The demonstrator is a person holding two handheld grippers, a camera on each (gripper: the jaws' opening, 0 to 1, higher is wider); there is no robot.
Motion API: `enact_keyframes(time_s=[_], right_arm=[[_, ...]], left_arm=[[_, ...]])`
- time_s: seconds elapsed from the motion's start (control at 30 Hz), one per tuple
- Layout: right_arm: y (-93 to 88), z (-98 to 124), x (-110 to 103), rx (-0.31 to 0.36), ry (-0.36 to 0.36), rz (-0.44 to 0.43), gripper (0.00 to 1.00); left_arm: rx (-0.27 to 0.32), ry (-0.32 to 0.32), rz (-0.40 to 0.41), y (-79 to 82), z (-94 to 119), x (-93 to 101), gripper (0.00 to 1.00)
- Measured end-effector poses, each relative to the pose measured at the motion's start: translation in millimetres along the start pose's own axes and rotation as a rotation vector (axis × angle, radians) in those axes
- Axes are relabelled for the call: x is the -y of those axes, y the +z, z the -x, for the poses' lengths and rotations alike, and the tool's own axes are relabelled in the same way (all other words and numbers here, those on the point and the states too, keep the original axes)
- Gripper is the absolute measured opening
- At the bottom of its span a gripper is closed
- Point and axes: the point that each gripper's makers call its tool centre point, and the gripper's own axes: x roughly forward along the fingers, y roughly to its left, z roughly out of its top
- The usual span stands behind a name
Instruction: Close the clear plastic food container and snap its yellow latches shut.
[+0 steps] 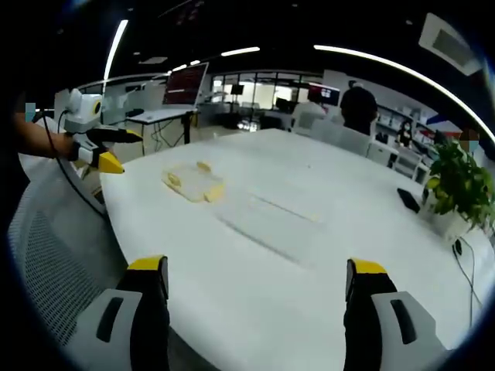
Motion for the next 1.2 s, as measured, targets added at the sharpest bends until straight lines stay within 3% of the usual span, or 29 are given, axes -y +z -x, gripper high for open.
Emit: enact_keyframes(time_s=[1.2], right_arm=[[1.4, 0.8, 1.9, 0.005, -0.010, -0.004, 0.93]], left_arm=[[0.003, 0.002, -0.002, 1.9, 1.1, 0.0, 0.99]])
